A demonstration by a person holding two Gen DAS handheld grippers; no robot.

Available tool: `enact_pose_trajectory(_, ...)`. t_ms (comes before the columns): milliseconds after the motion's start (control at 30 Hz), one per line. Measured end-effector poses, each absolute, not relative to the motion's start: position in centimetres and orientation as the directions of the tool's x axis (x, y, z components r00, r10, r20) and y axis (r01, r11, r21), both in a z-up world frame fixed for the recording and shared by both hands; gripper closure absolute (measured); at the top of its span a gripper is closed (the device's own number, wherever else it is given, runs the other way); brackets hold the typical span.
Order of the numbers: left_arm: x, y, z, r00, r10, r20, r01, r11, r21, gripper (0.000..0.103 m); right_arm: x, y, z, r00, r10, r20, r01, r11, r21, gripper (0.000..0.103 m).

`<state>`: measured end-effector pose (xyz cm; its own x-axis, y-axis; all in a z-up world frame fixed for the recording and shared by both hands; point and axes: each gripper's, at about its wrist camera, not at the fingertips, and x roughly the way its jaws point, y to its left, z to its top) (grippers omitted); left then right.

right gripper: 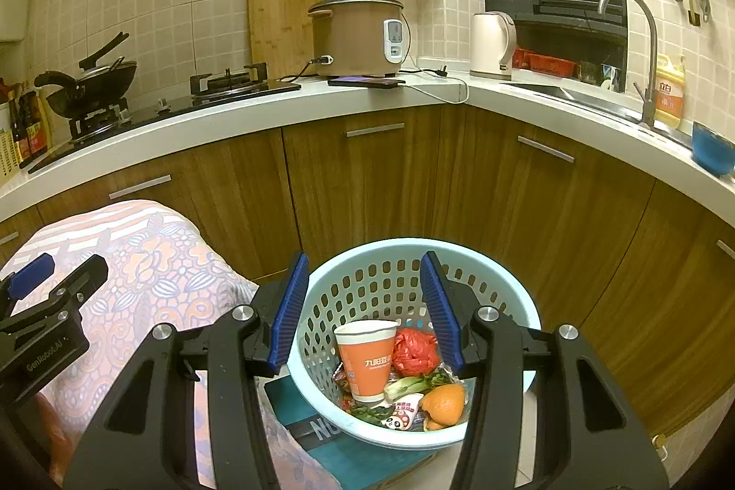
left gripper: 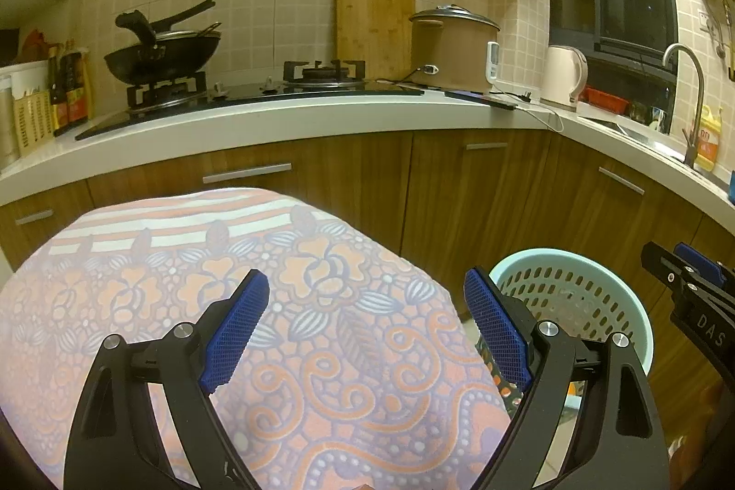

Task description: Collect trash

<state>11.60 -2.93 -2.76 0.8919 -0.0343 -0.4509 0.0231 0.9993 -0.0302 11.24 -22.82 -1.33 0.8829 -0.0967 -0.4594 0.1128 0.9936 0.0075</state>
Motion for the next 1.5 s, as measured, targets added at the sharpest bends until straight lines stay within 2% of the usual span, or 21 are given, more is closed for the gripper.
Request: enact_pose_trajectory(1500,11.67,-2.81,-2.65,0.891,-0.041,-0.453,0.029,0.999,-0.033,0.018,11.28,-22.72,-1.92,0.875,-0.093,-0.475,0.114,0.993,0.017,0.056)
